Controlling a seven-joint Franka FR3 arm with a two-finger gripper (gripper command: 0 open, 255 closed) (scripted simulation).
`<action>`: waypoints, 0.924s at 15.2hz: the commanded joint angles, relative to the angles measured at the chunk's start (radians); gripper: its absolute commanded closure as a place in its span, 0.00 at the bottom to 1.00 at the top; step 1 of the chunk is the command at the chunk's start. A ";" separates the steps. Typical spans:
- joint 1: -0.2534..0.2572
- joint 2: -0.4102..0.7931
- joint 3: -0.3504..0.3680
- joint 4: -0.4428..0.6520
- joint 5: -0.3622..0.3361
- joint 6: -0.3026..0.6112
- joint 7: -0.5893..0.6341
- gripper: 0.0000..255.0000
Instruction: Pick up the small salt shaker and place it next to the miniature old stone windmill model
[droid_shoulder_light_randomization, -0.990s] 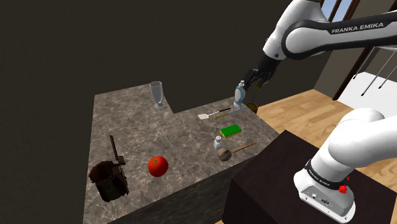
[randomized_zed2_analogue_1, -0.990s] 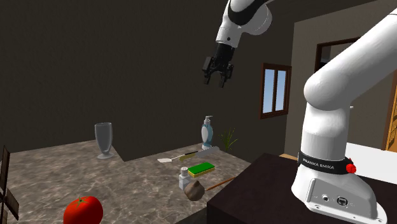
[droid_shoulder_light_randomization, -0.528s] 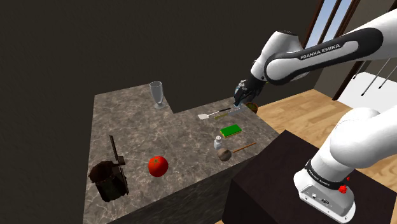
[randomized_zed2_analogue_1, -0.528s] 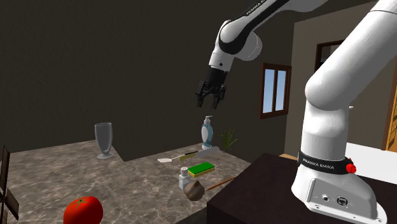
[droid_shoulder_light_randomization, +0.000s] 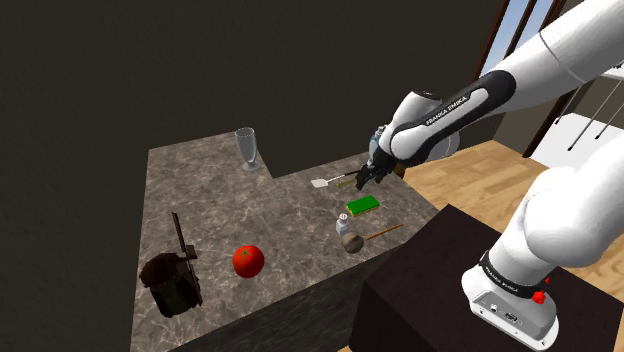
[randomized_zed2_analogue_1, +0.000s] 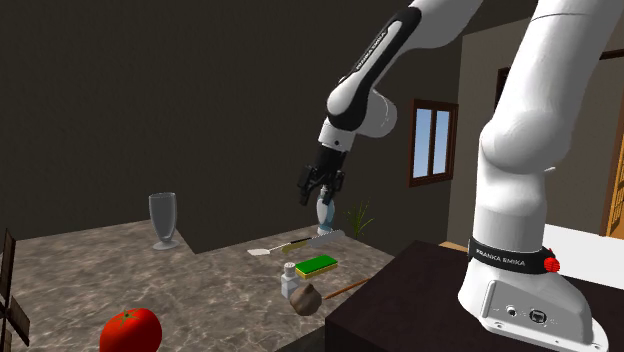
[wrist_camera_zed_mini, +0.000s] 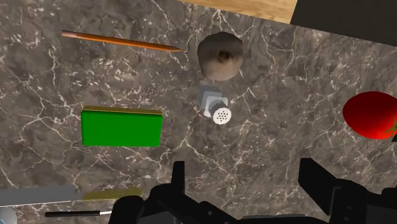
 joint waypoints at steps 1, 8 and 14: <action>0.074 0.102 -0.038 0.008 0.105 0.096 -0.082 0.00; 0.190 0.481 0.001 0.222 0.981 0.217 -0.827 0.00; 0.120 0.716 0.089 0.418 1.407 0.232 -1.258 0.00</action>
